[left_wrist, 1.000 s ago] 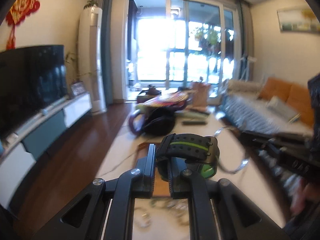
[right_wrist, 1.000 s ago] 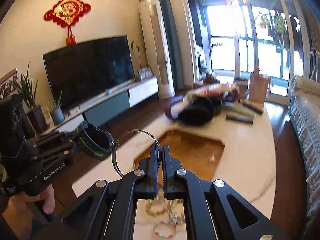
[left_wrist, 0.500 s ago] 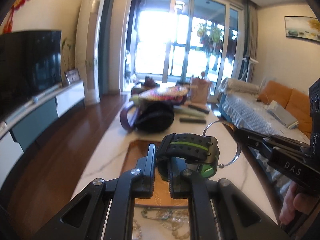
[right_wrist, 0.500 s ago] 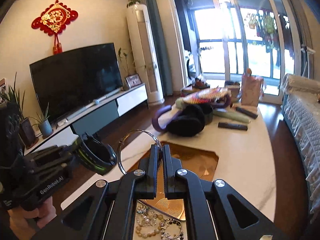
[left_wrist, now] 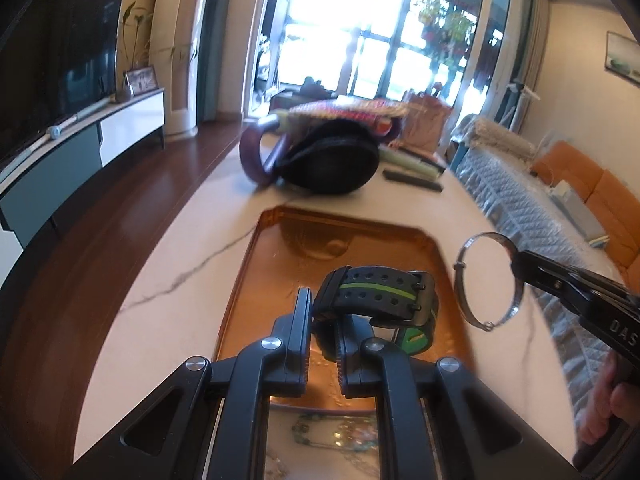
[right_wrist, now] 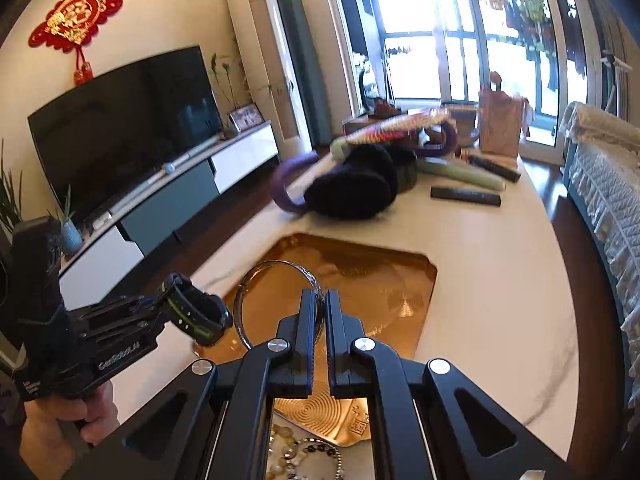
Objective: Organize jewelry
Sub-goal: 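Carry the watch and bangle into the copper tray and open both grippers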
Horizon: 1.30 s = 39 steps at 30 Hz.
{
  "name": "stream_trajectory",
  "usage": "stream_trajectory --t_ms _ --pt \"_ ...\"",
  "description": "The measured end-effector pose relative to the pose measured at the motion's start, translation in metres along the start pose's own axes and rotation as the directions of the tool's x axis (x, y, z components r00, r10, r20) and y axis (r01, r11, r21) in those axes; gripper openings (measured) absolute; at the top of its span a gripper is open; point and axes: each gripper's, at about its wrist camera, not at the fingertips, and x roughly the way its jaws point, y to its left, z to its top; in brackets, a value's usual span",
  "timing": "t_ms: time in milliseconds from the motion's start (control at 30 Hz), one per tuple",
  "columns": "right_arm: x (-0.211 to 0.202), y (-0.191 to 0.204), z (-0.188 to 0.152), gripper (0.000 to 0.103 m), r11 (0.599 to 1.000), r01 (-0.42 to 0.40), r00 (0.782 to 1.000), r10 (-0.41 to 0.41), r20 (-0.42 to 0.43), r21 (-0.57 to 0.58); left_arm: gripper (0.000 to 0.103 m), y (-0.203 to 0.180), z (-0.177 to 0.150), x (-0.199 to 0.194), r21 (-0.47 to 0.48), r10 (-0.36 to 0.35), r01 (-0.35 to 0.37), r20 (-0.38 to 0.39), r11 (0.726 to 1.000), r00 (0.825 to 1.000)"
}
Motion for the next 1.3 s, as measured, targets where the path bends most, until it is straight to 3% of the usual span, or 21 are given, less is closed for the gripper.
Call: stream_trajectory --t_ms 133,433,800,900,1000,1133,1167,1233,1300 --pt "0.027 -0.009 -0.017 0.005 1.000 0.017 0.997 -0.016 -0.071 0.020 0.011 0.010 -0.011 0.031 -0.041 0.013 -0.016 -0.070 0.999 0.997" --pt "0.069 -0.018 -0.049 0.007 0.999 0.022 0.979 -0.014 -0.202 0.039 0.011 0.011 -0.026 0.053 -0.044 0.007 -0.013 -0.134 0.999 0.991" --pt "0.074 -0.026 -0.055 0.006 0.997 0.041 0.971 -0.024 -0.237 0.064 0.011 0.010 -0.032 0.051 -0.008 0.052 -0.055 -0.197 0.998 0.979" --pt "0.072 -0.026 -0.055 0.006 0.997 0.034 0.971 -0.016 -0.237 0.073 0.011 0.011 -0.030 0.052 -0.009 0.073 -0.078 -0.260 0.997 0.963" --pt "0.068 -0.025 -0.055 0.006 0.997 0.026 0.970 -0.008 -0.241 0.071 0.011 0.010 -0.024 0.051 0.002 0.046 -0.048 -0.326 0.999 0.944" --pt "0.061 -0.024 -0.057 0.009 0.998 0.025 0.972 -0.010 -0.236 0.060 0.013 0.008 -0.025 0.043 0.034 0.082 -0.075 -0.289 0.997 0.954" --pt "0.059 -0.025 -0.057 0.012 0.998 0.026 0.972 -0.012 -0.235 0.058 0.015 0.007 -0.026 0.041 0.041 0.092 -0.084 -0.278 0.996 0.956" --pt "0.054 -0.026 -0.058 0.021 0.998 0.025 0.974 -0.010 -0.228 0.061 0.032 0.006 -0.029 0.032 0.047 0.096 -0.087 -0.262 0.995 0.960" --pt "0.048 -0.025 -0.057 0.032 0.998 0.014 0.976 0.000 -0.220 0.062 0.078 0.006 -0.030 0.022 0.055 0.107 -0.096 -0.249 0.994 0.963"
